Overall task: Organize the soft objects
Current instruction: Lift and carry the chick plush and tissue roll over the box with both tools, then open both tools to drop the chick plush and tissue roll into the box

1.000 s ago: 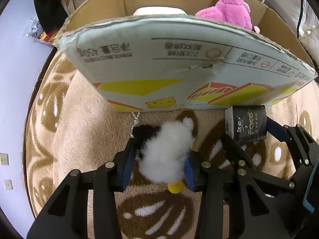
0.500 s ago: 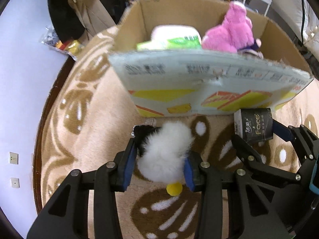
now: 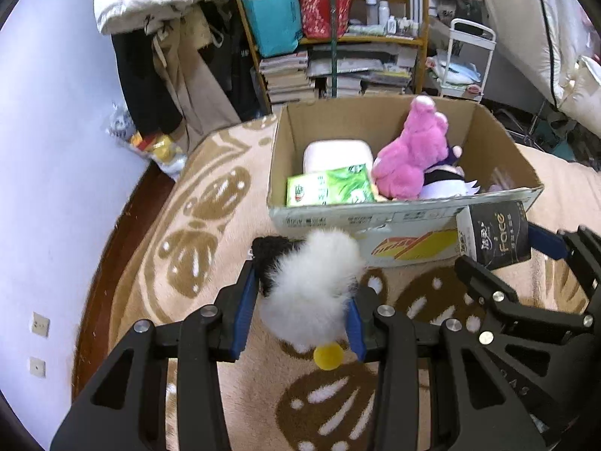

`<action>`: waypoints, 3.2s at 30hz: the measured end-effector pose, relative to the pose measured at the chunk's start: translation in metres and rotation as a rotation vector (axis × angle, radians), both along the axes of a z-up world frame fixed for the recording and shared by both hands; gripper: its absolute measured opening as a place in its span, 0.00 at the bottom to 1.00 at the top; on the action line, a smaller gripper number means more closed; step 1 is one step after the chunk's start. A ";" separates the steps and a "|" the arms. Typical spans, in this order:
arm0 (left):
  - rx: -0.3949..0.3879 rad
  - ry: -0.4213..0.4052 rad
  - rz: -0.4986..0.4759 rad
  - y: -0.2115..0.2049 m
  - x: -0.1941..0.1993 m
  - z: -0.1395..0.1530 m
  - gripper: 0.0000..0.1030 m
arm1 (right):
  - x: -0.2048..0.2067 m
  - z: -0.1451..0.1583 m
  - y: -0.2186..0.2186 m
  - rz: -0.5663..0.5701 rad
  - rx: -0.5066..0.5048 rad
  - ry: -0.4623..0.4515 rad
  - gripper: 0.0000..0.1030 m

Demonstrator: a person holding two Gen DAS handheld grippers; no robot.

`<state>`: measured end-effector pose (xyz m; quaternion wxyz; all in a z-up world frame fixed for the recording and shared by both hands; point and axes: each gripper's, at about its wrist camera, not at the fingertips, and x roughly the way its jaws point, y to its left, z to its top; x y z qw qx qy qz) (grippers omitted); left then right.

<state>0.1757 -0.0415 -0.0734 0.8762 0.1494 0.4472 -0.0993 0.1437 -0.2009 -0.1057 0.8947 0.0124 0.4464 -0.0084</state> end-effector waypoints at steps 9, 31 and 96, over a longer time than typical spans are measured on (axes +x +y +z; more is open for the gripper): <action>-0.087 -0.217 -0.013 0.003 -0.018 0.045 0.40 | -0.008 0.054 0.003 0.004 -0.045 -0.152 0.70; -0.117 -0.422 -0.062 -0.026 0.004 0.055 0.40 | 0.000 0.092 -0.023 -0.028 -0.103 -0.440 0.70; -0.156 -0.447 0.114 0.052 -0.101 0.102 0.99 | -0.096 0.123 -0.051 -0.095 -0.005 -0.442 1.00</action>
